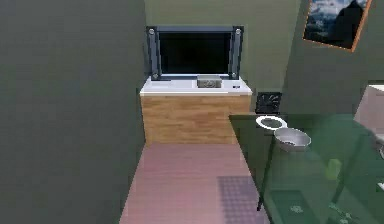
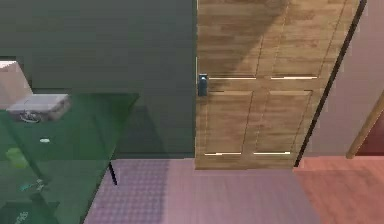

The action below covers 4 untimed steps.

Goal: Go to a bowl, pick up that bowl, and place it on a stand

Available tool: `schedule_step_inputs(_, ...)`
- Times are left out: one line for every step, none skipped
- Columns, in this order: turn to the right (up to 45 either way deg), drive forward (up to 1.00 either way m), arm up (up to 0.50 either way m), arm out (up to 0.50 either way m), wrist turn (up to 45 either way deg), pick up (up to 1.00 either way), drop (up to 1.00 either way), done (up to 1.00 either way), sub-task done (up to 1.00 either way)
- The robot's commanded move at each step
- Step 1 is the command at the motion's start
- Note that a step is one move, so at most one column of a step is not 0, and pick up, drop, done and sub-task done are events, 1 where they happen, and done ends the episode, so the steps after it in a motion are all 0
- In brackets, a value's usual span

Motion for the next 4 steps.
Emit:
schedule_step_inputs(-45.0,0.00,0.00,0.00,0.0,0.00,0.00,0.00,0.00)
schedule_step_inputs(-15.0,0.00,0.00,0.00,0.0,0.00,0.00,0.00,0.00)
schedule_step_inputs(45.0,0.00,0.00,0.00,0.0,0.00,0.00,0.00,0.00)
schedule_step_inputs(15.0,0.00,0.00,0.00,0.0,0.00,0.00,0.00,0.00)
